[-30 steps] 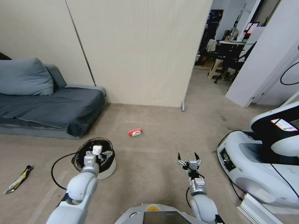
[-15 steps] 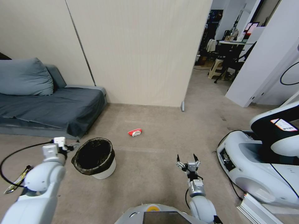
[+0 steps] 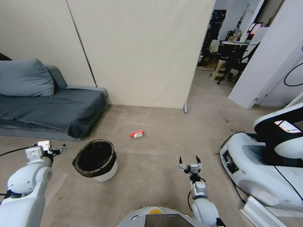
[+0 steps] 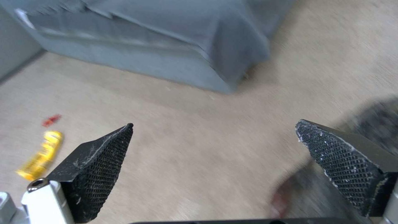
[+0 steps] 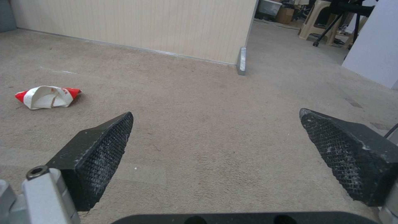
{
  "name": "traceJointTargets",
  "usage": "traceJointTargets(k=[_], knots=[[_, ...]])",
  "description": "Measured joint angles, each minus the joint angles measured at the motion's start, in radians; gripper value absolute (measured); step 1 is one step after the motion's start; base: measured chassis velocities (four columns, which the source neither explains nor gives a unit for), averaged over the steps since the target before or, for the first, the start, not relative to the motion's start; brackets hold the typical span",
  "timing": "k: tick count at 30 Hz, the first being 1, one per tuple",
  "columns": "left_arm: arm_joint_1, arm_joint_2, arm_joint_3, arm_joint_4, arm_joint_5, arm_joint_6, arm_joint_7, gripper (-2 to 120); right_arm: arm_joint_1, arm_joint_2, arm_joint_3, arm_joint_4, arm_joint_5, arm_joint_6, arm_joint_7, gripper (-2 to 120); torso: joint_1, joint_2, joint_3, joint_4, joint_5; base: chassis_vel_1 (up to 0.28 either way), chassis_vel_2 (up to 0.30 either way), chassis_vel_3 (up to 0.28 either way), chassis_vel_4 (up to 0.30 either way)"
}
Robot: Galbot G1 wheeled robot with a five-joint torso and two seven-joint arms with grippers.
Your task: Pick up the trash bin, then pick up the garbage from the floor and place it into the trash bin.
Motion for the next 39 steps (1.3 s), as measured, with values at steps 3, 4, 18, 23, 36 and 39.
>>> traceJointTargets(k=[3, 4, 18, 23, 36, 39], knots=[[0.002, -0.012, 0.031, -0.012, 0.001, 0.000, 0.011, 100, -0.001, -0.001, 0.000, 0.000, -0.001, 0.000, 0.000, 100, 0.000, 0.000, 0.000, -0.0001, 0.0001, 0.000, 0.000, 0.000, 0.000], [0.001, -0.015, 0.041, -0.017, 0.003, 0.000, 0.015, 100, -0.002, -0.003, 0.001, 0.000, -0.001, -0.001, 0.000, 100, 0.000, 0.000, 0.000, -0.0002, 0.0002, 0.000, 0.000, 0.000, 0.000], [-0.018, -0.019, 0.103, -0.026, 0.049, -0.002, 0.050, 100, -0.005, -0.003, 0.004, 0.001, -0.001, 0.000, 0.001, 100, 0.000, 0.000, 0.000, -0.0002, 0.0003, 0.000, 0.000, 0.000, 0.000], [-0.019, -0.008, 0.112, -0.011, 0.037, -0.002, 0.056, 100, -0.007, -0.004, 0.005, 0.000, -0.002, 0.000, 0.002, 100, 0.000, 0.000, 0.000, -0.0001, 0.0002, 0.000, 0.000, 0.000, 0.000], [-0.023, -0.023, 0.177, 0.042, 0.047, -0.002, 0.051, 100, -0.011, -0.004, 0.004, 0.000, -0.006, 0.001, 0.002, 100, 0.000, 0.000, 0.000, -0.0001, 0.0001, 0.000, 0.000, 0.000, 0.000], [-0.021, -0.023, 0.183, 0.049, 0.048, -0.002, 0.050, 100, -0.011, -0.006, 0.005, 0.001, -0.006, 0.001, 0.002, 100, 0.000, 0.000, 0.000, 0.0000, 0.0001, 0.000, 0.000, 0.000, 0.000]])
